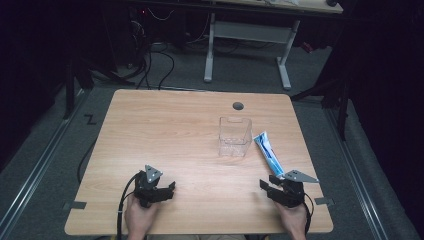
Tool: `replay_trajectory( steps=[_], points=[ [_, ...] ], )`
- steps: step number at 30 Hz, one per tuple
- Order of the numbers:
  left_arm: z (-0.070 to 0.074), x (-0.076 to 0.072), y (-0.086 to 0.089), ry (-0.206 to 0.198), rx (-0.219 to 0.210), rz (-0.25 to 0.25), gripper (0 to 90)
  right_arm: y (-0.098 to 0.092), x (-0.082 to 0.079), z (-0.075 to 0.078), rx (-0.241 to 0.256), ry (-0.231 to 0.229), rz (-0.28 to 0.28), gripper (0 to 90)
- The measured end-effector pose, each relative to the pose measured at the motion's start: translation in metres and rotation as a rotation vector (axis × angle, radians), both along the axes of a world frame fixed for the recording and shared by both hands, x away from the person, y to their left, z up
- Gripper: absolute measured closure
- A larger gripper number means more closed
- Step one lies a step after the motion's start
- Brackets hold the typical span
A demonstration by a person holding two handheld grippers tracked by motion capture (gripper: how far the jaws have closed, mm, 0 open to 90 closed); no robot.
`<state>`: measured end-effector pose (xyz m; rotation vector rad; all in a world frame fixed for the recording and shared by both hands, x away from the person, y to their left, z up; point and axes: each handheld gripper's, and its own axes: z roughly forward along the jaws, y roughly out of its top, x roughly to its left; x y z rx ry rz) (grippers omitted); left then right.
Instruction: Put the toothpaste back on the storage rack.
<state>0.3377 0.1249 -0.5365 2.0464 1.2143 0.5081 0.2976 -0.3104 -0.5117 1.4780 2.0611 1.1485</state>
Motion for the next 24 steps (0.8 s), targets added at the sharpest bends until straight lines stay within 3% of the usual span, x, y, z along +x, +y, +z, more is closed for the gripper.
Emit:
replay_trajectory(
  steps=[14, 24],
  points=[
    [0.000, 0.000, 0.000, 0.000, -0.001, 0.000, 16.8, -0.018, 0.000, 0.020, -0.023, -0.054, -0.042, 51.7],
    [0.000, 0.000, 0.000, 0.000, -0.001, 0.001, 16.8, -0.028, 0.016, 0.033, -0.048, -0.044, -0.069, 48.3]
  ],
)
